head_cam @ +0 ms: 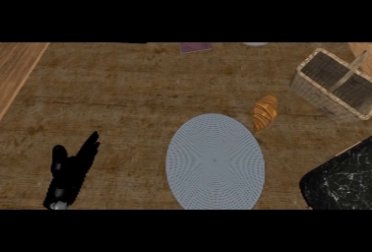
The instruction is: Pick the croissant from the placemat and place it in the basket
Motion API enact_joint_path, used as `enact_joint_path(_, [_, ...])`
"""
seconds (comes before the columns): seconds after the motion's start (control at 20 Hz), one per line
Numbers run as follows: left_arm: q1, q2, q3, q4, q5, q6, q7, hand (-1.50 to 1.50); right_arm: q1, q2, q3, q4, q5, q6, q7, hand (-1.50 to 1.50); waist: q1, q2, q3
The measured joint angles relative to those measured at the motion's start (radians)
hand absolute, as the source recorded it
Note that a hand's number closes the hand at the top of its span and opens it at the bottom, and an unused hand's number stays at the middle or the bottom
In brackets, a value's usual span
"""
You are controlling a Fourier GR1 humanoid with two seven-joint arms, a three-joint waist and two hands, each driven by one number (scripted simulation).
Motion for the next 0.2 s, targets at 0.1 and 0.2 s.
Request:
enact_joint_path(0.1, [0.0,-0.004,-0.002,0.0,-0.002,0.002,-0.003,0.0,-0.015,-0.023,-0.018,0.035,-0.008,0.009,0.015,-1.5,0.002,0.001,0.001])
enact_joint_path(0.2, [-0.002,-0.001,-0.003,-0.005,0.001,-0.005,-0.004,0.0,-0.02,-0.055,-0.027,0.061,-0.006,0.01,0.023,-1.5,0.007,0.005,0.001])
